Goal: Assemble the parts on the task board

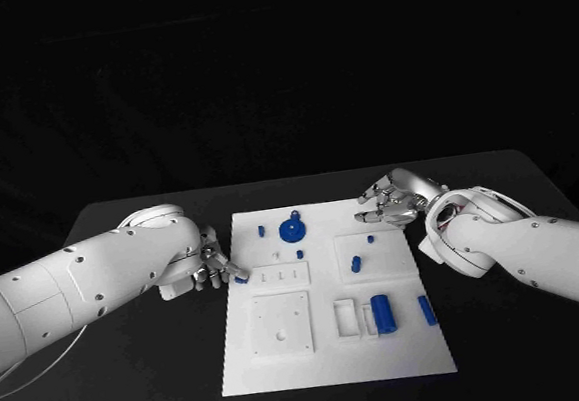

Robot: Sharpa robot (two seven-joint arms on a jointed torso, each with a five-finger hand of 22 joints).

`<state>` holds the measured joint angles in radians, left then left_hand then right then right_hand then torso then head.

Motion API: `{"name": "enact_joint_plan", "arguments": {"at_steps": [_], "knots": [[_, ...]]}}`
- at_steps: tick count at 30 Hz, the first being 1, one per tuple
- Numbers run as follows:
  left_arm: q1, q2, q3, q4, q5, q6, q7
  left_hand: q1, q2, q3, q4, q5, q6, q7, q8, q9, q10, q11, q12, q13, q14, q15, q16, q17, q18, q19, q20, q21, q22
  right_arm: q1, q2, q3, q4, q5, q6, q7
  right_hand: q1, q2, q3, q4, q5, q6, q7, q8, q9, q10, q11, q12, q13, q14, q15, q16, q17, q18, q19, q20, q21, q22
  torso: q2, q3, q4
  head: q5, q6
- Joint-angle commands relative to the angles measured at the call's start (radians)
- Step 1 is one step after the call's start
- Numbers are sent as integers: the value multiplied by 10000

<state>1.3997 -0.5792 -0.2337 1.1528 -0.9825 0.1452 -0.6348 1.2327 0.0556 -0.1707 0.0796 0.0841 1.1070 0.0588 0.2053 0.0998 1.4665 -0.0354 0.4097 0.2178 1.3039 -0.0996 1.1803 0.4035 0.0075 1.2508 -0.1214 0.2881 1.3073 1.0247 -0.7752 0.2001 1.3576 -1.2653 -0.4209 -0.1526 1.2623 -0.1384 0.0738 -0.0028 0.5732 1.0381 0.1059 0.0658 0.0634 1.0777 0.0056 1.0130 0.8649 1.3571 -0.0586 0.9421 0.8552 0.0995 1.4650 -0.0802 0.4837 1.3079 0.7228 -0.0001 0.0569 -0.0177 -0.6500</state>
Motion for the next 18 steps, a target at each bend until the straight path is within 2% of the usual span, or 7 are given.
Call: {"name": "enact_joint_plan", "arguments": {"at_steps": [1,6,8,9,11,13,18], "knots": [[-107,35,-63,-28,144,182,-7,213,114,-4,-115,47,-213,68,-516,-322,388,40,45,17,-27,22,40,-8,-41,-12,49,-69,197,-8,-2,4,12,-22,74,58,-105,4,48,-15,52,-16,27,-37,-11,0,9,-29,-4,52,-31,-58,-10,141,423,3,18,533,-2,-4,4,8,-12],[-113,7,-62,-33,322,217,21,513,321,39,-271,140,-329,120,-662,-343,388,45,53,30,-21,26,64,-1,-35,-6,52,-63,200,-13,3,4,12,-20,76,63,-105,4,48,-15,52,-16,27,-37,-11,0,9,-29,-4,52,-31,-58,-10,141,423,3,18,533,-1,-5,0,34,3],[-115,-20,-62,-31,449,235,34,638,422,17,-335,380,-423,159,-778,-352,380,55,38,31,-35,38,68,3,-27,-16,62,-61,200,-17,3,4,10,-18,75,64,-105,4,48,-15,52,-16,27,-37,-11,0,9,-29,-4,52,-31,-58,-10,141,423,3,18,533,-1,-7,0,44,16],[-117,-36,-62,-28,506,247,44,705,469,25,-366,685,-438,164,-805,-355,378,56,31,30,-37,35,68,4,-24,-17,61,-60,200,-19,3,4,8,-17,75,65,-105,4,48,-15,52,-16,27,-37,-11,0,9,-29,-4,52,-31,-58,-10,141,423,3,18,533,0,-7,1,54,11],[-119,-66,-62,-25,614,280,63,834,600,37,-421,969,-488,180,-870,-358,375,57,20,30,-40,41,70,5,-22,-21,64,-56,202,-23,2,4,7,-15,76,66,-123,1,69,-13,56,-11,28,-38,-11,15,7,-13,12,58,-32,-54,-8,139,428,1,48,539,-1,-10,4,74,10],[-120,-100,-62,-22,757,325,78,923,710,6,-471,1084,-519,196,-925,-360,375,61,3,29,-43,45,71,7,-16,-28,69,-53,201,-28,2,4,6,-12,78,68,-123,1,69,-13,56,-11,28,-38,-11,15,7,-13,12,58,-32,-54,-8,139,428,1,48,539,0,-7,3,80,9],[-123,-182,-61,-13,1022,490,117,1035,970,-114,-555,1627,-681,250,-1059,-360,355,74,-53,30,-68,67,63,7,-1,-58,88,-41,202,-40,4,4,3,-2,80,74,-123,1,69,-13,56,-11,28,-38,-11,15,7,-13,12,58,-32,-54,-8,139,428,1,48,539,-1,-8,5,106,3]]}}
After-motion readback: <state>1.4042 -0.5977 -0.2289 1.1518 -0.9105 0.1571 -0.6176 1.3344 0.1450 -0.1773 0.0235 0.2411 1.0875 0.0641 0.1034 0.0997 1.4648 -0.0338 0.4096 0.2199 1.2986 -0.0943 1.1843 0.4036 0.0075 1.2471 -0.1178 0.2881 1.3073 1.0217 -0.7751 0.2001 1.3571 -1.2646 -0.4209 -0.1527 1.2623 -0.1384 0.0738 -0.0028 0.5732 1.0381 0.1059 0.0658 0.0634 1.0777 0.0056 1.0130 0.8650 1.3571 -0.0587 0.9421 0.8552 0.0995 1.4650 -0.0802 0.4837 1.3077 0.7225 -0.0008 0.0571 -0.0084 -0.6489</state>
